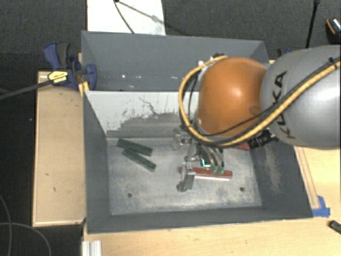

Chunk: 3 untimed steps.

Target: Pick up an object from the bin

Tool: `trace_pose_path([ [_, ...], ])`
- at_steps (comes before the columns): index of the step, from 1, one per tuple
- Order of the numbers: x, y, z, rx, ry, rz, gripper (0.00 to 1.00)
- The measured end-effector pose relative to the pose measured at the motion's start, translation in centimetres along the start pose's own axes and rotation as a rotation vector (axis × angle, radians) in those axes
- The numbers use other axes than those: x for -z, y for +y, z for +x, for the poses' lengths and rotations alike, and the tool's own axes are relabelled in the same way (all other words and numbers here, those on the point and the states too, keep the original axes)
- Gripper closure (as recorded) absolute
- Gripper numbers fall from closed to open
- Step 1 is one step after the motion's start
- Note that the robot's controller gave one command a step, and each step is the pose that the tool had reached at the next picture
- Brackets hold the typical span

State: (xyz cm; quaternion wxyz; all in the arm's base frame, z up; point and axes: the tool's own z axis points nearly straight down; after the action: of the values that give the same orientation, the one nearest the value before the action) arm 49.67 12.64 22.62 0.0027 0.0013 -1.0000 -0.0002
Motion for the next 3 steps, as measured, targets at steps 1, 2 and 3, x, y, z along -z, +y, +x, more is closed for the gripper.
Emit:
trace_pose_path([
  [1,-15.2,-4.0,-3.9,0.277,0.0,0.001,0.0],
  [2,-15.6,-11.0,-3.2,0.237,-0.003,0.004,0.0],
  [3,-15.6,-10.5,-3.2,0.237,-0.004,0.0,1.0],
])
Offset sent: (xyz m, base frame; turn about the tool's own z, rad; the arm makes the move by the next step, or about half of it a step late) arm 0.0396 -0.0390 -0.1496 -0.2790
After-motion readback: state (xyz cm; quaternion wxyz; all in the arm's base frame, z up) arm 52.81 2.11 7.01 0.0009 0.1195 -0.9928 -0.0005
